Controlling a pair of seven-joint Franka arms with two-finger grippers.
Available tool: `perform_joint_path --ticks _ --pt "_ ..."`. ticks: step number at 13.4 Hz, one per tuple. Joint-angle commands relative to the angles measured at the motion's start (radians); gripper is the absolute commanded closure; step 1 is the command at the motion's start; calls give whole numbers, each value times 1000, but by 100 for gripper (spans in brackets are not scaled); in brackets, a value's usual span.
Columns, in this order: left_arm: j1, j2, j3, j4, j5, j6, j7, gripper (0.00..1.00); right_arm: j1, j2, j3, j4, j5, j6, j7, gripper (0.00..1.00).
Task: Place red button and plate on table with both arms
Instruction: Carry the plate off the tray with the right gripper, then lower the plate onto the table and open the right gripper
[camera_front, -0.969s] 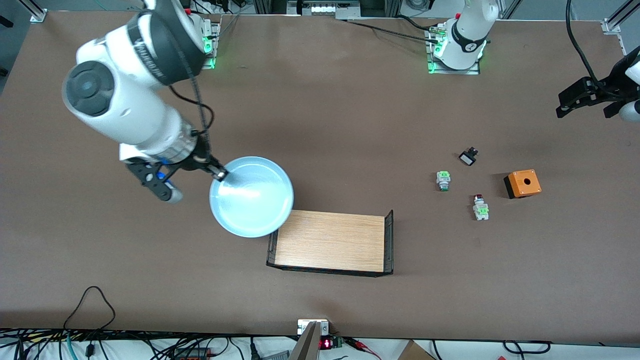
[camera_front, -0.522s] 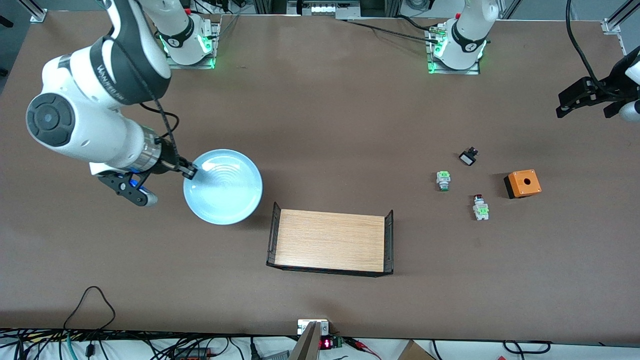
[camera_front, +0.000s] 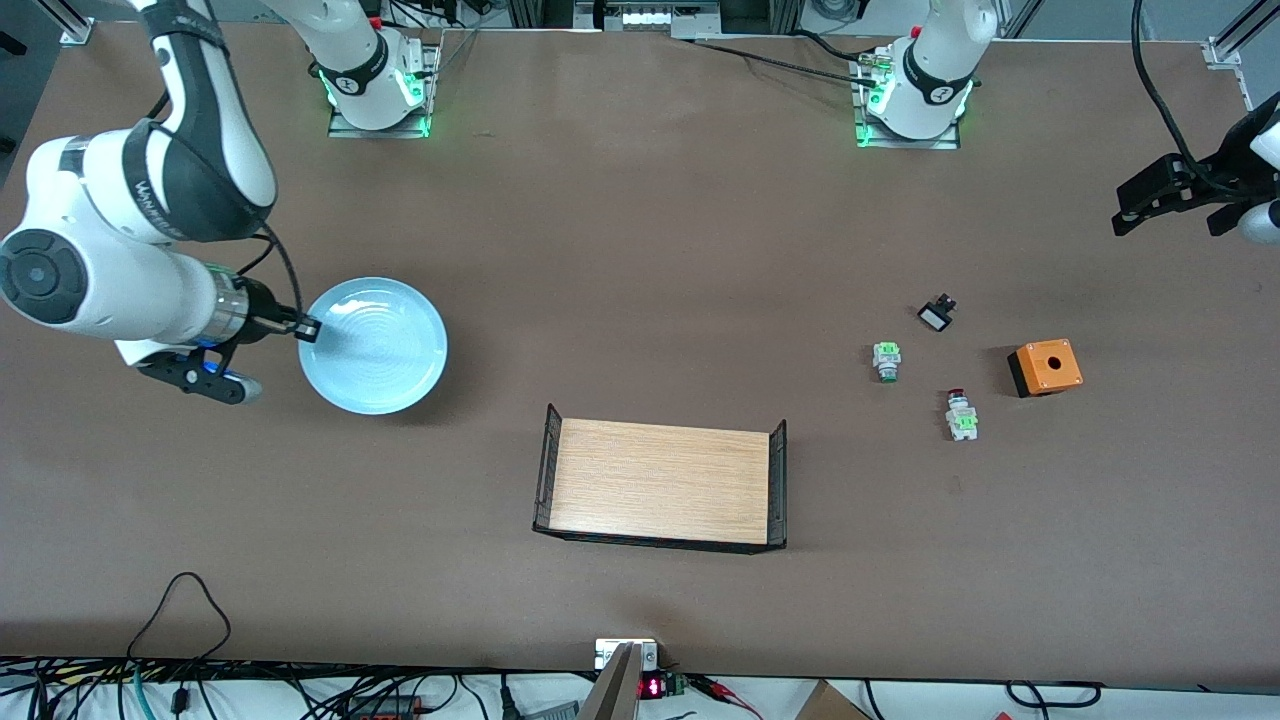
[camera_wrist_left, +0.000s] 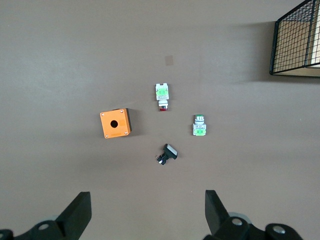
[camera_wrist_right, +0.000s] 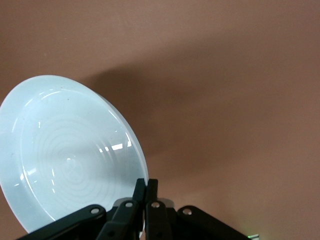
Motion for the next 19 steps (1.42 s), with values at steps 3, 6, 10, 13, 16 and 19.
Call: perform_joint_path --ticks 3,6,10,13,16,19 --pt "-4 7 -4 26 23 -22 -13 0 -84 -81 16 -212 -6 165 -139 100" --pt "-4 7 -4 26 23 -22 -13 0 -127 -115 16 -326 0 268 -254 100" --pt "-4 9 -4 25 23 -22 -13 0 -165 -117 16 -403 7 354 -362 100" --pt "-4 9 -4 25 23 -22 -13 0 -187 -131 16 -519 7 489 -408 100" --pt "-4 9 -4 25 23 -22 -13 0 -207 -135 17 -615 7 606 -461 100" --pt "-5 9 -4 25 23 -22 -13 0 -245 -125 17 -627 9 609 -516 100"
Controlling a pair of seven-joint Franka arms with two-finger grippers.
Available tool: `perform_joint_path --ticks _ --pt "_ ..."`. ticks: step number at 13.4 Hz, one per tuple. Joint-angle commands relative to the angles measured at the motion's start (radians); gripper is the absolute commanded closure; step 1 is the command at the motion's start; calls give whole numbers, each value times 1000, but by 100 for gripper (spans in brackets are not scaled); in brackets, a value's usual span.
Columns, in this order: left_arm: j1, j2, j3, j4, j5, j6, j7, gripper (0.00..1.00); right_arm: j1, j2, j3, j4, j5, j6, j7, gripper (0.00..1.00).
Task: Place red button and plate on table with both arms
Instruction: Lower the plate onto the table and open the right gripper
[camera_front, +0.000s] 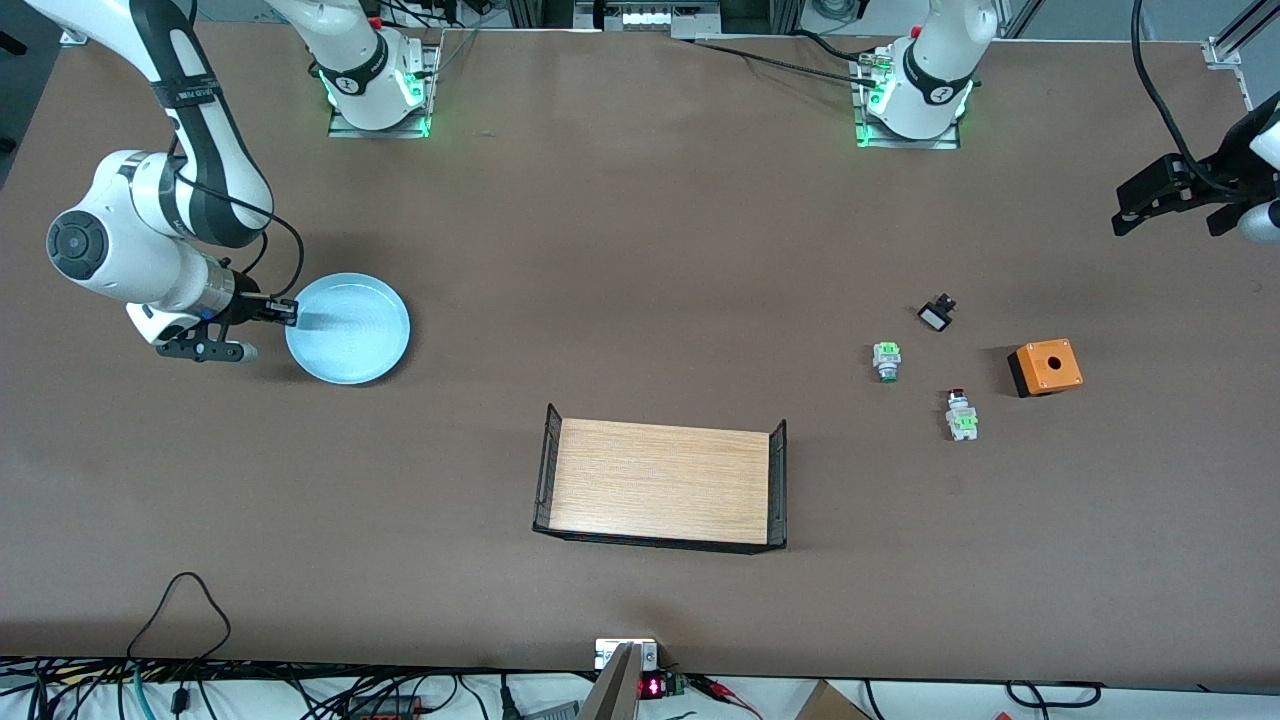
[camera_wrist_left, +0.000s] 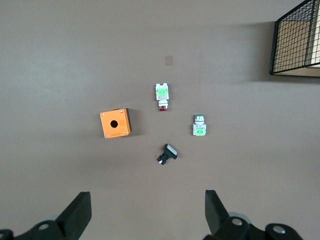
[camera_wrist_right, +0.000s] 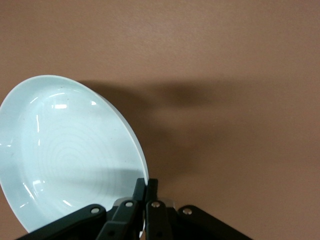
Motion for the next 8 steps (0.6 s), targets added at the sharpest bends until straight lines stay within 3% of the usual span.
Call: perform_joint_path --ticks 1,6,7,8 --pt "-6 9 -3 25 23 -22 -14 0 -50 -24 17 -46 10 20 -71 100" --pt "-6 9 -3 25 23 -22 -14 0 -66 2 17 -81 11 84 -108 100" --pt "-6 9 -3 25 23 -22 -14 0 -66 2 17 -81 11 81 -108 92" --pt "-6 9 -3 26 23 -22 -14 0 -64 -1 19 -78 10 72 -99 46"
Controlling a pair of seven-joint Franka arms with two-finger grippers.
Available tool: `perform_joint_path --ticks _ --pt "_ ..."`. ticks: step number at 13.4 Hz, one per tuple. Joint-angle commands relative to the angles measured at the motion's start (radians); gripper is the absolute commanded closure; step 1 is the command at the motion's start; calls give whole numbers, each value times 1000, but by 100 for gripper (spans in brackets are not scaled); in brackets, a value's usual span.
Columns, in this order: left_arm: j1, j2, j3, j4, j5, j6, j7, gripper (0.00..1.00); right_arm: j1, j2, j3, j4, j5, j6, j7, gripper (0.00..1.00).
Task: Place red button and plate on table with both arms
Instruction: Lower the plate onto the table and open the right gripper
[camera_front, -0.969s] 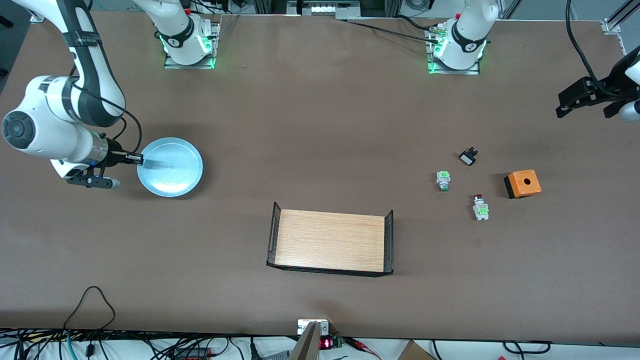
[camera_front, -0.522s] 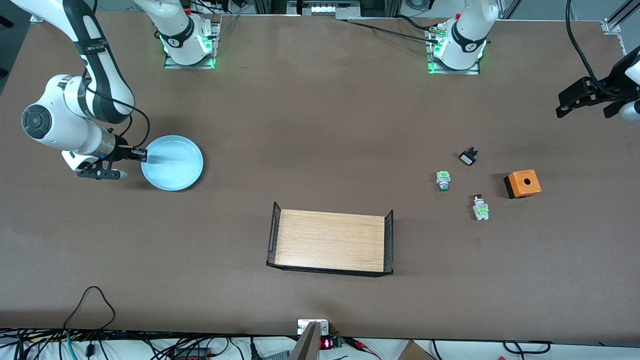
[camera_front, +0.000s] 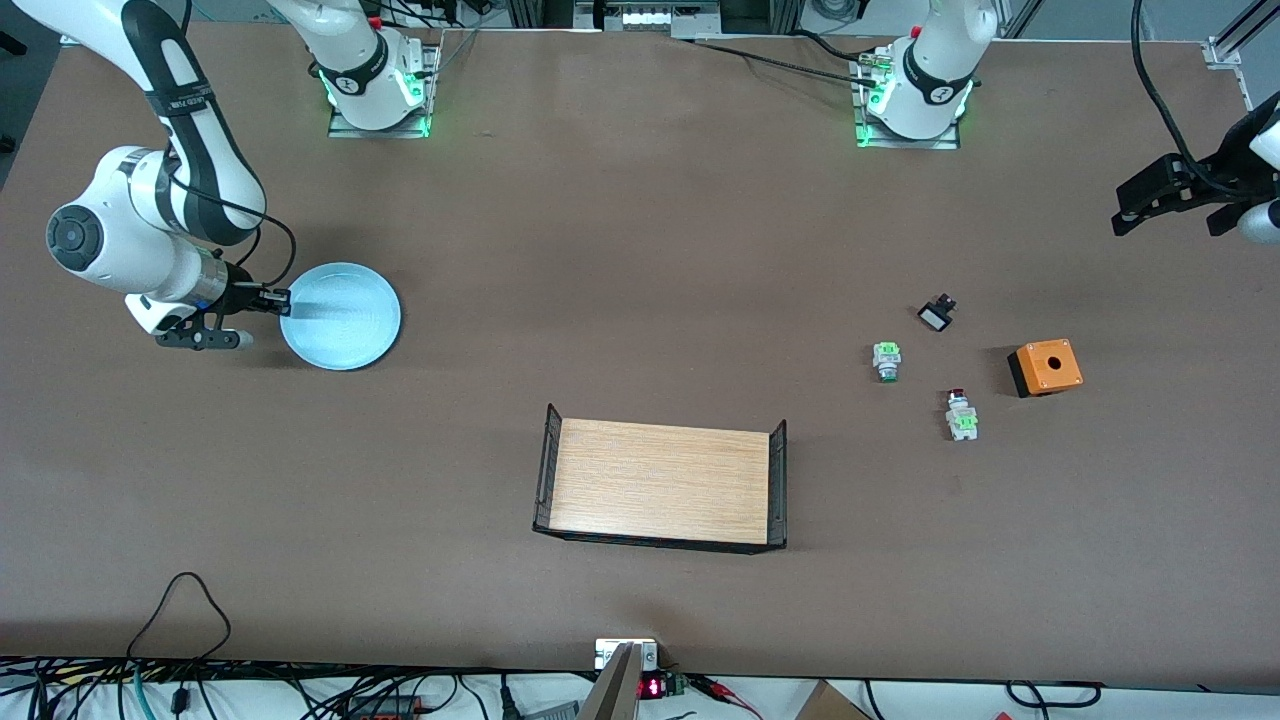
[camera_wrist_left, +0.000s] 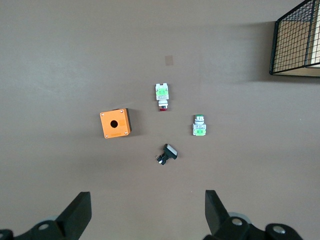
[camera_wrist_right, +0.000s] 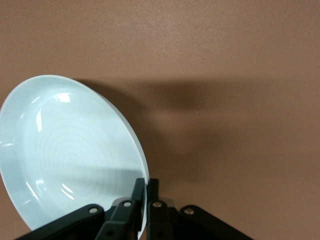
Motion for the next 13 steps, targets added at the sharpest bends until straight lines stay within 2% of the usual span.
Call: perform_joint_path --ticks 1,4,7,10,13 --pt "-6 9 -3 25 23 -22 -14 0 -17 -14 17 -8 9 8 -15 0" --pt "-6 9 -3 26 23 -22 -14 0 -2 -42 22 9 8 -12 22 0" --pt "-6 9 -5 26 23 -22 -14 0 14 -50 81 50 8 -49 148 0" --pt "-6 9 -5 26 23 -22 -14 0 15 -50 135 133 8 -134 237 0" --pt "-6 9 -5 26 23 -22 -14 0 52 -50 141 260 5 -274 294 0"
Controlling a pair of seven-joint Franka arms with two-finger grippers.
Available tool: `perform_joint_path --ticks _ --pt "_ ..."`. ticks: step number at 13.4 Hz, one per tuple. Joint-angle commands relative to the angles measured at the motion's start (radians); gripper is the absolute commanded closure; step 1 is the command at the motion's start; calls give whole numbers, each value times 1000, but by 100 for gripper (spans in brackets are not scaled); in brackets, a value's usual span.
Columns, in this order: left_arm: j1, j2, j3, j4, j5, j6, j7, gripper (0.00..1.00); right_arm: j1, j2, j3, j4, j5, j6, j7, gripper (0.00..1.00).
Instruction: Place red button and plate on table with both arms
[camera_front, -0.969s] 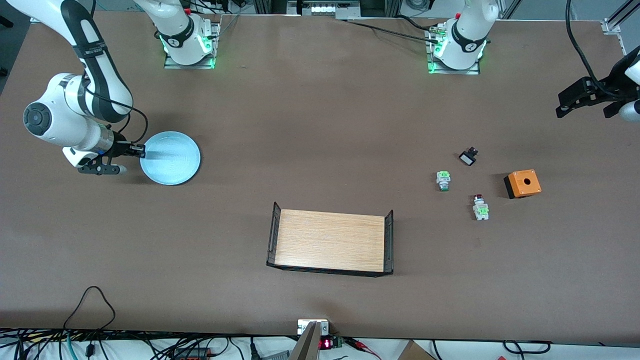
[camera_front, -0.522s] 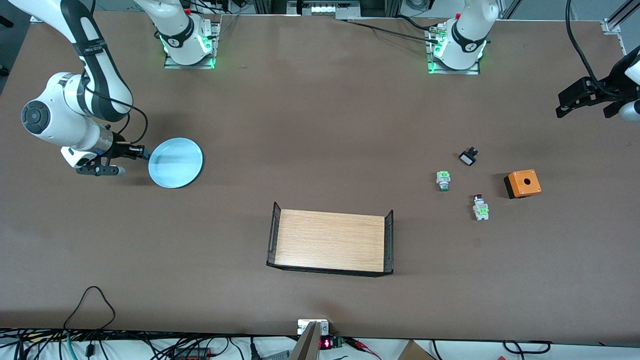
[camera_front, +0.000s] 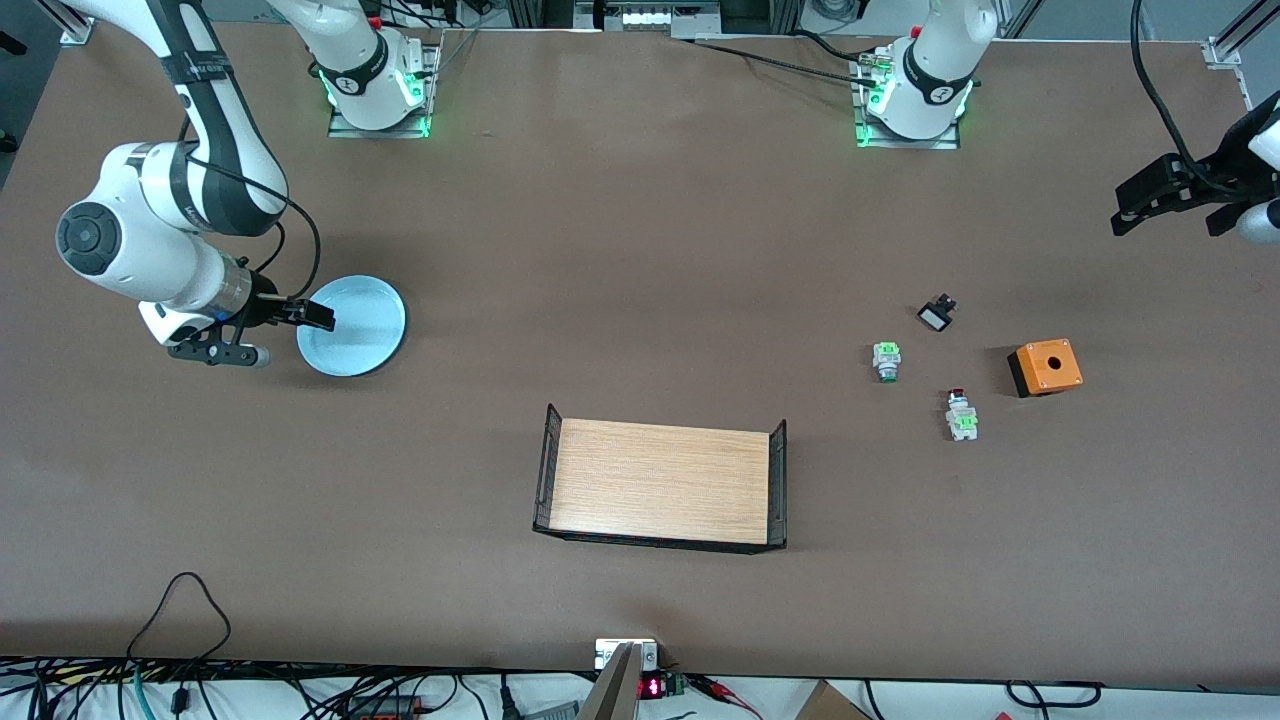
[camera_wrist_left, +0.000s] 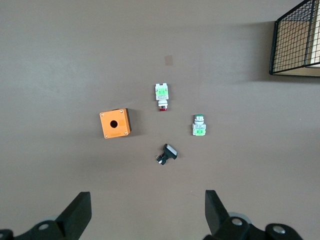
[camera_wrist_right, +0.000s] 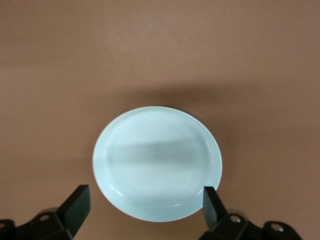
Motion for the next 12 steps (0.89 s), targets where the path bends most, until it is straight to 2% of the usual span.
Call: perform_joint_path --ticks 1,5,7,10,12 --pt "-6 9 -4 26 23 -22 -14 0 29 -8 2 126 1 -144 49 0" --pt "-6 9 -13 26 23 -22 -14 0 34 6 1 354 -29 -359 53 0" --pt "-6 9 -15 26 23 -22 -19 0 59 0 -6 430 -64 -417 53 0" --pt "-6 9 -15 26 23 -22 -19 0 69 -3 -10 571 -69 -551 47 0" --pt "-6 9 -15 26 23 -22 -19 0 101 -5 -65 641 -92 -594 33 0"
